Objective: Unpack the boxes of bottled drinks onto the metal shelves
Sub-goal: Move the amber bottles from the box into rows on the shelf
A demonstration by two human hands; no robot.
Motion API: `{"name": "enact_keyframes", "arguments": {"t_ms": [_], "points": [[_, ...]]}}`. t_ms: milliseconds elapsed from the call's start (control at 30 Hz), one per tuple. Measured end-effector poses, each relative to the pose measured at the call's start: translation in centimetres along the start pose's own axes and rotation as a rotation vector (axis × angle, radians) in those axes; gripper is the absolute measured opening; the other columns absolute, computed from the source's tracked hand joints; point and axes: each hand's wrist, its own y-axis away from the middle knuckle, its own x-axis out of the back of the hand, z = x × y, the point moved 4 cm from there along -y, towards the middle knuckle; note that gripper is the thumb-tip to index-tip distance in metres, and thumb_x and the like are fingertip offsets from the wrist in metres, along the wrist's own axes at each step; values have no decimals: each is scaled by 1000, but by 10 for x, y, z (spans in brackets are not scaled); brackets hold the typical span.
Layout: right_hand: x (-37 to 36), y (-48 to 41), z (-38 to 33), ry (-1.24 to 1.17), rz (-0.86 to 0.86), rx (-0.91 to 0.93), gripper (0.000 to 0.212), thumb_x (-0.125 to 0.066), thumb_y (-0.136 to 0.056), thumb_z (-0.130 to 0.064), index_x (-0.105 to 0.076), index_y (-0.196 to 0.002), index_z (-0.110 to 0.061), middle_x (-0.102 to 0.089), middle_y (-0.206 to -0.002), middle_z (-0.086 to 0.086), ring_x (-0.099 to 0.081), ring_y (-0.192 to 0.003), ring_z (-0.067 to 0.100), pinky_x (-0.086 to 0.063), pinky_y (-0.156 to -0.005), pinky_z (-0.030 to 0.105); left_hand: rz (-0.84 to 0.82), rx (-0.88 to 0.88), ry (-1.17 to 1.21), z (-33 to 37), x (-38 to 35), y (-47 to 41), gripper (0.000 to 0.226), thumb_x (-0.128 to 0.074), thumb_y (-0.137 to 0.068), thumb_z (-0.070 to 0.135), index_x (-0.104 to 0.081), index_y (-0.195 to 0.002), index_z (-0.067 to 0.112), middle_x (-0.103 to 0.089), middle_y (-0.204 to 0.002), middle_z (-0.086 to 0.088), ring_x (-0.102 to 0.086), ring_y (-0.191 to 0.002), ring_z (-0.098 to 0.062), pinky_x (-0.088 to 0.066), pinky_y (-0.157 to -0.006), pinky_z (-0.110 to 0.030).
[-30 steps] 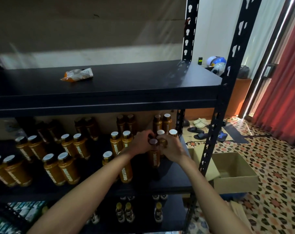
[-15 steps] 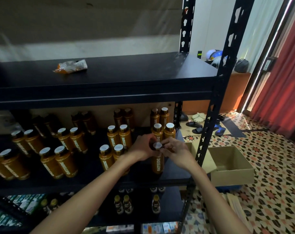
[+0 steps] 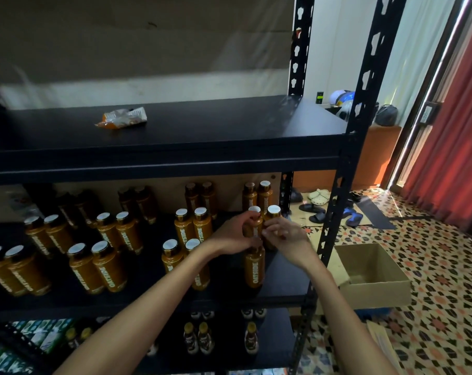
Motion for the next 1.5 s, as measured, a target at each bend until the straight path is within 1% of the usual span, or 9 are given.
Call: {"name": "enact_keyframes", "arguments": {"t_ms": [67, 133, 233, 367, 467, 700, 800, 1033, 1500], "points": [[3, -15, 3, -20, 109, -12, 20, -73, -91, -25, -64, -104, -38, -67, -109, -9, -65, -102, 12, -58, -84, 36, 64, -33, 7, 11, 12, -10, 72, -72, -88, 25, -36, -150, 27, -49, -140, 3, -47, -128, -15, -44, -92, -23], [5, -30, 2, 53, 179, -30, 24, -72, -93, -23, -65, -115, -30, -63, -116, -5, -63, -104, 16, -57, -89, 37, 189, -39, -47, 19, 23, -24, 61, -67, -93, 25, -41, -147, 20, -55, -135, -2, -52, -122, -15, -40, -80, -16], [3, -50, 4, 150, 230, -79, 36, -71, -92, -22, -60, -126, -22, -55, -119, 5, -55, -106, 19, -50, -96, 35, 215, 83, -112, 22, 29, -44, 55, -62, -96, 30, -41, -145, 19, -60, -122, -5, -57, -106, -16, -44, -83, -24], [-15, -63, 20, 183, 235, -177, 46, -70, -88, -17, -55, -131, -24, -55, -123, 10, -58, -112, 29, -49, -99, 39, 128, 135, -158, 17, 21, -61, 58, -58, -97, 33, -35, -150, 21, -57, -136, -11, -59, -119, -25, -48, -91, -30], [-24, -67, 29, 224, 209, -207, 50, -69, -91, -17, -54, -137, -27, -54, -124, 10, -55, -117, 31, -47, -103, 42, 121, 126, -167, 8, 15, -68, 50, -63, -95, 28, -47, -141, 19, -59, -133, -10, -59, -117, -24, -50, -92, -33], [-17, -61, 32, 239, 287, -128, 46, -60, -87, 2, -61, -120, -31, -53, -98, -3, -60, -95, 24, -56, -86, 46, 237, 93, -162, -7, 10, -76, 40, -70, -89, 14, -58, -128, 17, -62, -128, -8, -59, -116, -20, -48, -84, -24], [-14, -61, 32, 218, 300, -104, 43, -59, -88, 4, -63, -116, -28, -50, -92, -7, -63, -87, 24, -59, -76, 47, 243, 86, -168, -9, 10, -79, 45, -70, -89, 12, -57, -132, 17, -61, -131, -8, -58, -120, -21, -50, -92, -29], [-14, -57, 31, 221, 297, -82, 45, -60, -86, 8, -65, -123, -18, -56, -103, 1, -60, -100, 23, -54, -91, 41, 250, 66, -185, -15, 11, -78, 44, -70, -90, 13, -59, -132, 18, -60, -133, -7, -57, -122, -21, -49, -96, -31], [-20, -62, 43, 179, 260, -68, 47, -69, -88, -2, -61, -126, -28, -59, -111, 3, -61, -107, 22, -54, -96, 40, 270, 47, -157, -18, 12, -70, 48, -70, -90, 14, -55, -135, 16, -59, -134, -7, -56, -123, -21, -45, -88, -23]]}}
